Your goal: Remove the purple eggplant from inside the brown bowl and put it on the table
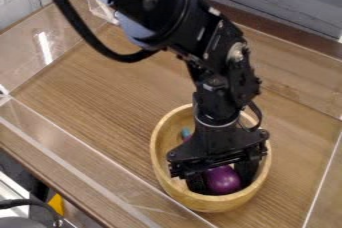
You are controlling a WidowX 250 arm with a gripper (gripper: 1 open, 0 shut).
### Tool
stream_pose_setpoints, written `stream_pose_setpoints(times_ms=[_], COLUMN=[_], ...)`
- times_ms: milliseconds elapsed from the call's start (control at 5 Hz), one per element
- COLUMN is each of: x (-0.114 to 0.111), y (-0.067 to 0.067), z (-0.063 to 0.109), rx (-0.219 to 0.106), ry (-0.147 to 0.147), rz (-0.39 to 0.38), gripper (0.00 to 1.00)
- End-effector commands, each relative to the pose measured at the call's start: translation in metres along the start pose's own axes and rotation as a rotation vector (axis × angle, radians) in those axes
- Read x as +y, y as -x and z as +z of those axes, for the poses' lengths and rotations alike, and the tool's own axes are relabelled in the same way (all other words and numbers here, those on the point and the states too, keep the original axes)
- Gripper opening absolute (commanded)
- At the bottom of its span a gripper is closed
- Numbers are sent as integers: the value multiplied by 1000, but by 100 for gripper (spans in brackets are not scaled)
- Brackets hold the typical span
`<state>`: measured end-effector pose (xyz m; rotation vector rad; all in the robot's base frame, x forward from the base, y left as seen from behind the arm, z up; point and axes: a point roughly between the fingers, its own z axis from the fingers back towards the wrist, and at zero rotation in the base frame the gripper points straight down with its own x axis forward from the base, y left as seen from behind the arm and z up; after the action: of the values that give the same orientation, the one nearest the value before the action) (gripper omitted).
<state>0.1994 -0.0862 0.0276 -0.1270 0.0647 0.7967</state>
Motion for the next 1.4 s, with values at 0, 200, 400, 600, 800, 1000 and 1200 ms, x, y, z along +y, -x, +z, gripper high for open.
stream_pose_setpoints(times_ms=[0, 200, 400, 600, 800, 1000, 1200], x=[-6, -3, -1, 1, 4, 7, 5], y=[-5, -7, -8, -10, -12, -13, -16], z=[14, 14, 14, 14, 12, 10, 18], rx=[-24, -26, -26, -28, -33, -39, -50], ry=[41, 44, 46, 48, 54, 56, 59], rz=[22, 13, 3, -7, 10, 26, 80], gripper=[100, 100, 100, 100, 100, 100, 100])
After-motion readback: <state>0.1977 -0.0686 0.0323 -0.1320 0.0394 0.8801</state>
